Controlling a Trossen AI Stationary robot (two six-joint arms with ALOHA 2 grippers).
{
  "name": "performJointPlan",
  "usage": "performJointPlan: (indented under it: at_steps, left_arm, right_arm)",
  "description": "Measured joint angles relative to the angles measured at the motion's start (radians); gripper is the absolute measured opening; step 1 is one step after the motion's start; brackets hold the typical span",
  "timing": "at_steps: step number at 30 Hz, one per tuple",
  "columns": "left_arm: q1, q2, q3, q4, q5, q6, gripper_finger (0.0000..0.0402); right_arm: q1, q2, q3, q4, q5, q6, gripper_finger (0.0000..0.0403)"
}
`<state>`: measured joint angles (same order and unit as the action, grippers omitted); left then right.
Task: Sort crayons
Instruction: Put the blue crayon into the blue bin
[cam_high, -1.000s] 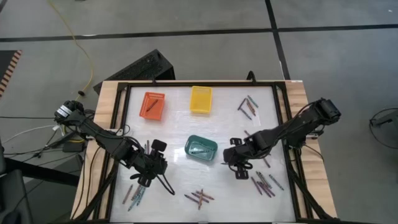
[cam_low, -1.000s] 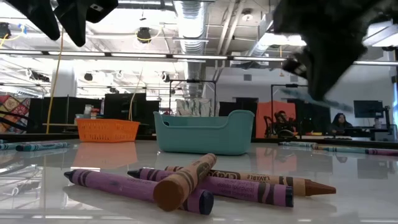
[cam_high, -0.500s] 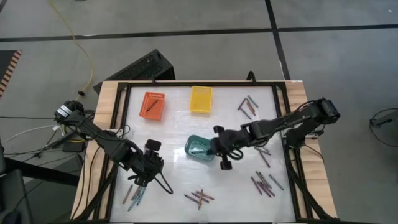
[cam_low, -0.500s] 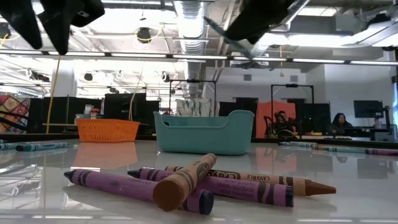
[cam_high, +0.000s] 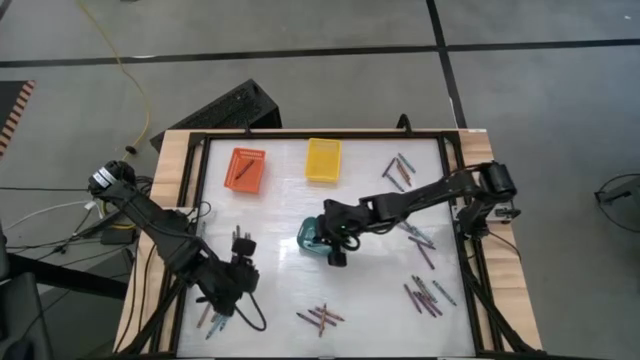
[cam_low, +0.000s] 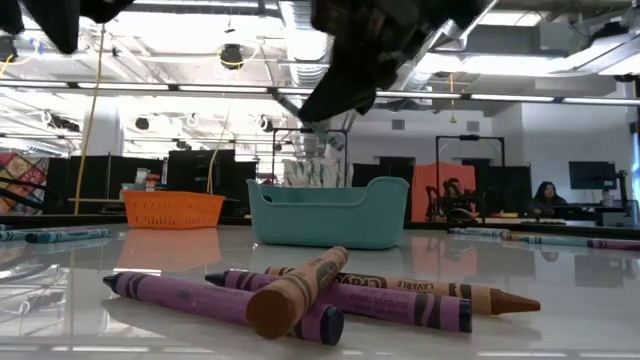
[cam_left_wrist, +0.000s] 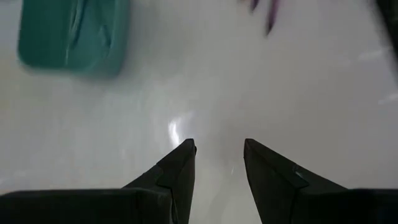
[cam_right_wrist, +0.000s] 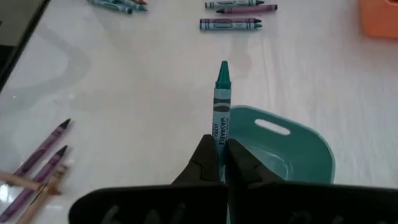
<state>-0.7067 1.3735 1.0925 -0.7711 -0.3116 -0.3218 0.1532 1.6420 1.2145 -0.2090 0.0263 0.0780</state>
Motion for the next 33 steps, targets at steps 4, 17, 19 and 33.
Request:
performJointPlan:
  at_steps: [4,17,19,33]
  left_arm:
    - [-0.003,0.000,-0.068,0.145,0.017,0.041,0.0128]
    - [0.018,0.003,-0.271,0.615,0.041,0.103,0.0128]
    - [0.021,0.003,-0.290,0.646,0.042,0.114,0.0128]
    - [0.032,0.275,-0.212,0.741,0.099,0.252,0.0129]
  right_arm:
    - [-0.015,0.043,0.044,-0.041,-0.005,0.003,0.0004]
    - [-0.053,0.066,0.058,-0.137,-0.005,0.107,0.0004]
    - [-0.053,0.071,0.058,-0.144,-0.005,0.117,0.0004]
    - [-0.043,0.081,0.058,-0.189,0.000,0.210,0.0037]
